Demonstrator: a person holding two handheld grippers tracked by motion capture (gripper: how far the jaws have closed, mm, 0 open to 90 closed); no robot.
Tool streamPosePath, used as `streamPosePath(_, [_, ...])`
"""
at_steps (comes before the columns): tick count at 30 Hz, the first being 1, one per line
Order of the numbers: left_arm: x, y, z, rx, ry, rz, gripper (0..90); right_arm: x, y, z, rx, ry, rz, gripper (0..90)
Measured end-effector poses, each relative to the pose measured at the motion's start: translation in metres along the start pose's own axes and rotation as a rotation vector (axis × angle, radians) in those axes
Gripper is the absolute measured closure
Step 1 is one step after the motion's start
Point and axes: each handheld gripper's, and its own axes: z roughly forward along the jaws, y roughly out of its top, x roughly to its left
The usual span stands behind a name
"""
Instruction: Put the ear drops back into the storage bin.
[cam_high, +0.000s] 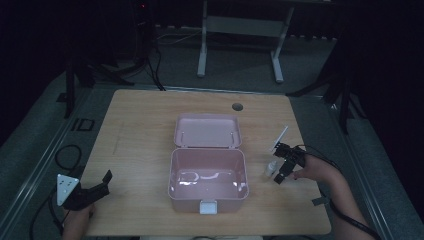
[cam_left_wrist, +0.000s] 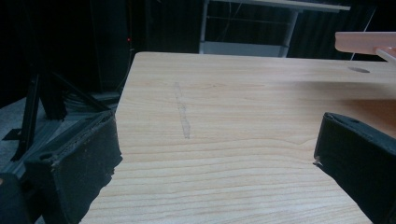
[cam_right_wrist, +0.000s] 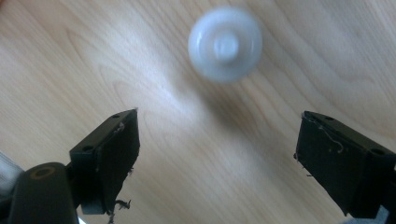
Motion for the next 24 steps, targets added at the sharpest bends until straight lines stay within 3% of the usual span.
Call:
streamPosePath(8, [0.0,0.0,0.0,-0.001,0.0,0.002,0.4,-0.003,0.021,0.01,0.009,-0.002,-0.005,15.1])
streamPosePath(17, [0.0,0.0,0.0,0.0,-0.001,0.003,0.4,-0.003,0.035,0.015,0.012,-0.008,-0.013,34.7])
streamPosePath(24, [0.0,0.0,0.0,0.0,-0.003,0.003,0.4,-0.003,0.041,0.024,0.056,-0.004,-0.027,48.6])
